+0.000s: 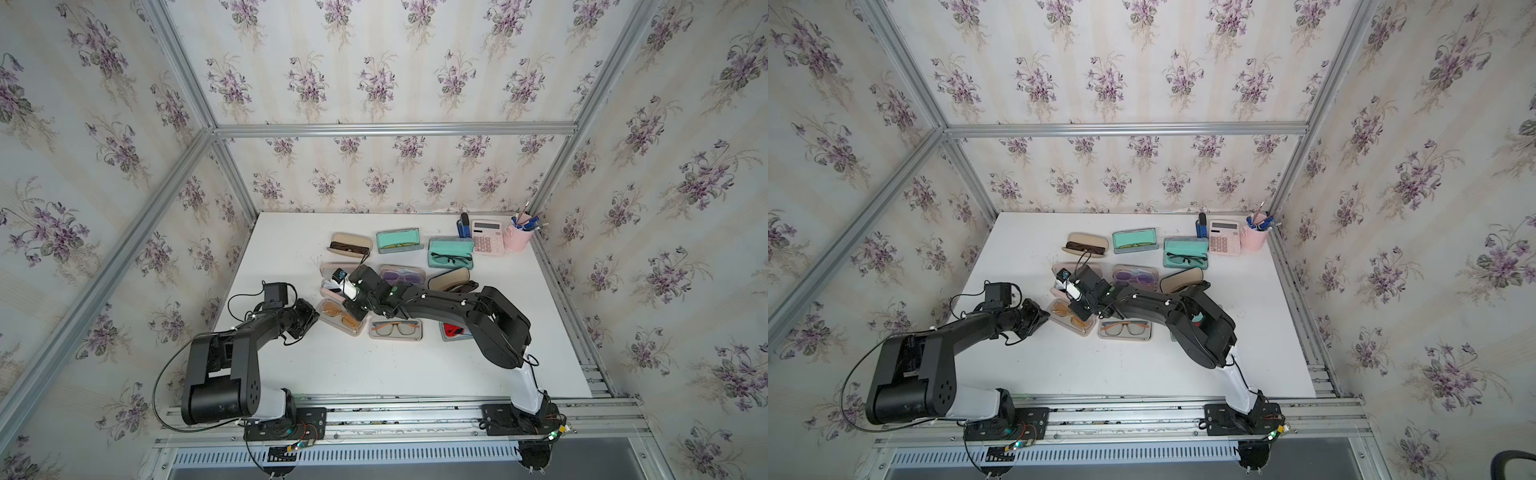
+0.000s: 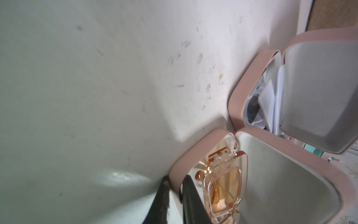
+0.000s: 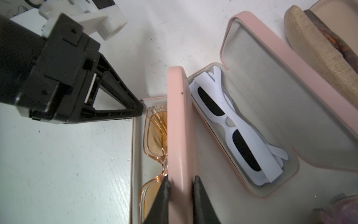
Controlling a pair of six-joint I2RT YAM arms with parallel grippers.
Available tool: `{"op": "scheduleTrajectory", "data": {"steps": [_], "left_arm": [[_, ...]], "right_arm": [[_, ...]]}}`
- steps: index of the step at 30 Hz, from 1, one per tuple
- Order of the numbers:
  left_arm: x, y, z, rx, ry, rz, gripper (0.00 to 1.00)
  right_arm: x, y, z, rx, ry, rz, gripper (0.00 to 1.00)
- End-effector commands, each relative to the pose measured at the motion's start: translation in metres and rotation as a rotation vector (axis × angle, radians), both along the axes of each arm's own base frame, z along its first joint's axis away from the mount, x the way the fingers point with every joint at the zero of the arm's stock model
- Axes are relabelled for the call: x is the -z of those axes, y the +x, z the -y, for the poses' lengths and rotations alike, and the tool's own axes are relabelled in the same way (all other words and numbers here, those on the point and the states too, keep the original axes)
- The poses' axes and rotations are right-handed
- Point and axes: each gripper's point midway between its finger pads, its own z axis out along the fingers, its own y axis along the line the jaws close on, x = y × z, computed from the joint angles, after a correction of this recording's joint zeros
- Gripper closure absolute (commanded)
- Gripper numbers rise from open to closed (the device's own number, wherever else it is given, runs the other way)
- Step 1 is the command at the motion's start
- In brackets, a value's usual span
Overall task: Close the glasses case
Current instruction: Close the glasses case at the center of the board.
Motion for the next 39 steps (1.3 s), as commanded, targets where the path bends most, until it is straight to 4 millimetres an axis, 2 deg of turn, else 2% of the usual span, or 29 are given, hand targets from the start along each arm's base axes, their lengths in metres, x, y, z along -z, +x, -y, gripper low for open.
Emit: {"op": "scheduleTrajectory", "data": {"steps": [1,17,23,33,39], "left_arm": [[0.023,-0.038,-0.003,-0.016,0.030,-0.179,0.83],[0.023,-0.038,-0.001,-0.014,0.027,-0.176,0.82],[0.023,-0.039,0.000,-0.016,0.026,-0.176,0.82],[0.023,-0.039,0.001,-0.014,0.022,-0.170,0.82],[0.023,-0.039,0.002,-0.012,0.020,-0.168,0.82]], "right_arm": [[0.015,-0.008,0.008,0.020,-0.063,-0.018,0.91],[0.028,-0.029,0.000,-0.001,-0.110,0.011,0.92],[0.035,-0.043,-0.004,-0.008,-0.107,0.006,0.92],[0.040,-0.052,-0.007,0.004,-0.107,0.007,0.92],[0.050,-0.059,-0.007,-0.003,-0.136,0.007,0.92]]}}
